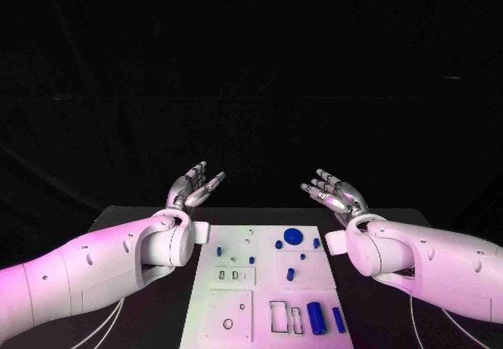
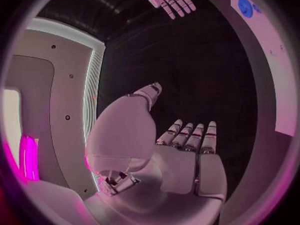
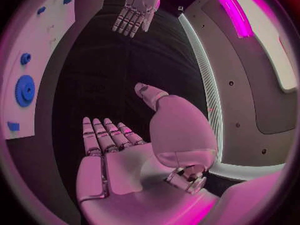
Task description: Assemble the parts on the task board
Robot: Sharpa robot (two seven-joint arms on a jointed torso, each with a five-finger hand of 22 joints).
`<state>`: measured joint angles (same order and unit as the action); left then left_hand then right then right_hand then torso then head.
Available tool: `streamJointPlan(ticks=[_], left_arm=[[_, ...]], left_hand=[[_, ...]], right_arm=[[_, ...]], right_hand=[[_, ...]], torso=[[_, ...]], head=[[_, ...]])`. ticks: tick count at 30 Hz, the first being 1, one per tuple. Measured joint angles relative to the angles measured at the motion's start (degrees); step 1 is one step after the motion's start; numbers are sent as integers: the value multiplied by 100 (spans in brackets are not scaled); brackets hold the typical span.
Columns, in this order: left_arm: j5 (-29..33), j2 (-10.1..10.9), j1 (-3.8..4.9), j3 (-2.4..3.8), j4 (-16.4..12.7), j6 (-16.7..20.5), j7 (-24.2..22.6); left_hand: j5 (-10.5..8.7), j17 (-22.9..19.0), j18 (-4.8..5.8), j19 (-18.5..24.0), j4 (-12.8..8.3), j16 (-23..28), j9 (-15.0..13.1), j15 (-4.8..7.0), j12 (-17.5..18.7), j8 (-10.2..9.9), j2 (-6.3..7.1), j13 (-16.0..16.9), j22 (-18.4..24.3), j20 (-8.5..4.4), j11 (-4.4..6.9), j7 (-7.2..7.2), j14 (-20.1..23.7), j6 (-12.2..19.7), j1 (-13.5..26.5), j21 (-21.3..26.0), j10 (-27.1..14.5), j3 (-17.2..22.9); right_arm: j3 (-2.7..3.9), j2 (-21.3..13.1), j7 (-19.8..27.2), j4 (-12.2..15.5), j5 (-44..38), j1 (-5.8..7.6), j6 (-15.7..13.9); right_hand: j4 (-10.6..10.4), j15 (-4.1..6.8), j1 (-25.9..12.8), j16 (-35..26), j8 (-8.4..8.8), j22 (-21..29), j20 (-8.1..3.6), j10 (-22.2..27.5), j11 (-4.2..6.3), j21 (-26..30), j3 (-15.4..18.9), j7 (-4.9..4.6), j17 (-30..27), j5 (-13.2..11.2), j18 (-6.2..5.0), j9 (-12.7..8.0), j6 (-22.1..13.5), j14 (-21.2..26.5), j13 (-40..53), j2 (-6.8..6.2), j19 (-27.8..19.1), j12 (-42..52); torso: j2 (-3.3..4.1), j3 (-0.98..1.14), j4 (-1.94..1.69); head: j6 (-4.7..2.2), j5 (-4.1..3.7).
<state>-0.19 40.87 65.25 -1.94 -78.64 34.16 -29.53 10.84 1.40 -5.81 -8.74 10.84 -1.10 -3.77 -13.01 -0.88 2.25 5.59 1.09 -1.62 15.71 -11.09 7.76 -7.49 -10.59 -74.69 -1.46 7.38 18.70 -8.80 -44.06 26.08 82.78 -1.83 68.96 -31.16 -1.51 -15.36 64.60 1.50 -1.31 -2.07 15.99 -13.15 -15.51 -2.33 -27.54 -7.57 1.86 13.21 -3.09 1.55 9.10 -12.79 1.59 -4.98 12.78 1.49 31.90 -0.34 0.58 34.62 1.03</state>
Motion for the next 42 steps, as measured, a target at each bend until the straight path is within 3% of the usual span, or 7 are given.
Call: streamJointPlan(ticks=[5, 9, 13, 18, 30, 39, 42], left_arm=[[-27, -9, 11, -2, 30, -182, -25], [-42, 19, 10, -6, 18, -299, -36], [-74, 217, 24, -6, -17, -506, -32], [-184, 394, 40, 0, -197, -876, -24], [-492, 846, 109, 89, -884, -1512, -4], [-578, 1093, 240, 110, -1421, -1661, 11], [-591, 1153, 289, 113, -1591, -1691, 11]], left_hand=[[28, 89, -13, -178, 39, -124, -80, -167, -75, 102, -23, 51, -52, 107, -224, 11, -411, -303, -335, -111, 302, 39], [28, 320, -13, -824, 48, -508, -282, -166, -338, 364, -38, 168, -199, 113, -437, 64, -1541, -1031, -410, -393, 1500, 48], [28, 741, -220, -2747, 7, -1316, -672, 116, -786, 935, 19, 293, -602, 88, -278, 176, -3536, -2537, -519, -1266, 3550, 203], [27, 997, -397, -3584, -57, -1698, -817, 402, -873, 1252, 127, 277, -750, -2, -31, 353, -4439, -3425, -667, -1742, 4526, 499], [27, 1343, -395, -4145, -104, -1890, -816, 655, -677, 1299, 274, 269, -928, -300, 157, 471, -5078, -3827, -655, -2222, 5296, 844], [27, 1381, -395, -4145, -104, -1890, -813, 655, -643, 1299, 371, 270, -940, -301, 158, 471, -5078, -3827, -606, -2245, 5295, 843], [27, 1397, -396, -4145, -104, -1913, -809, 655, -621, 1299, 371, 270, -948, -300, 158, 471, -5078, -3827, -606, -2275, 5295, 843]], right_arm=[[-124, 14, -100, -120, -109, 139, 471], [-161, 38, -168, -232, -324, 184, 735], [-144, 33, -213, -498, -1213, 232, 737], [-130, 39, -379, -567, -2549, 385, 762], [-108, 38, -1325, -459, -5355, 669, 1215], [-97, 4, -2186, -221, -6913, 746, 1450], [-95, -11, -2431, -107, -7341, 757, 1468]], right_hand=[[49, -38, 199, 44, -48, -26, 67, -145, -60, -45, -80, -15, 28, 0, -90, 34, 166, -151, 23, -17, 68, 27], [144, 15, 384, 189, -191, -81, 67, -700, -34, -164, -174, -44, 108, 0, -99, 125, 629, -656, 72, -70, 326, 130], [315, 124, 573, 450, -465, -186, 64, -1787, 39, -384, -216, -106, 260, 0, -223, 297, 1507, -1614, 150, -140, 851, 317], [446, 307, 706, 778, -847, -353, 58, -2978, 181, -767, -285, -224, 426, 0, -461, 523, 2692, -2755, 188, -274, 1750, 489], [509, 815, 760, 1386, -1287, -593, -210, -4761, 585, -1487, -392, -503, 753, 0, -668, 782, 4165, -4693, 224, -553, 3345, 488], [371, 1270, 730, 2288, -1428, -917, -655, -5629, 938, -2218, -260, -245, 1545, -4, -668, 987, 4687, -6087, 336, -750, 4525, 380], [140, 1562, 753, 3646, -1468, -1393, -1020, -5915, 1108, -3024, -92, -77, 2751, -23, -669, 1263, 4915, -7000, 523, -940, 5403, 233]], torso=[[0, -1, 2], [1, -3, 3], [17, -7, 8], [91, -7, 10], [404, -3, -54], [683, -35, -123], [763, -52, -148]], head=[[0, 0], [17, 1], [82, -4], [108, -23], [107, -130], [114, -279], [122, -311]])
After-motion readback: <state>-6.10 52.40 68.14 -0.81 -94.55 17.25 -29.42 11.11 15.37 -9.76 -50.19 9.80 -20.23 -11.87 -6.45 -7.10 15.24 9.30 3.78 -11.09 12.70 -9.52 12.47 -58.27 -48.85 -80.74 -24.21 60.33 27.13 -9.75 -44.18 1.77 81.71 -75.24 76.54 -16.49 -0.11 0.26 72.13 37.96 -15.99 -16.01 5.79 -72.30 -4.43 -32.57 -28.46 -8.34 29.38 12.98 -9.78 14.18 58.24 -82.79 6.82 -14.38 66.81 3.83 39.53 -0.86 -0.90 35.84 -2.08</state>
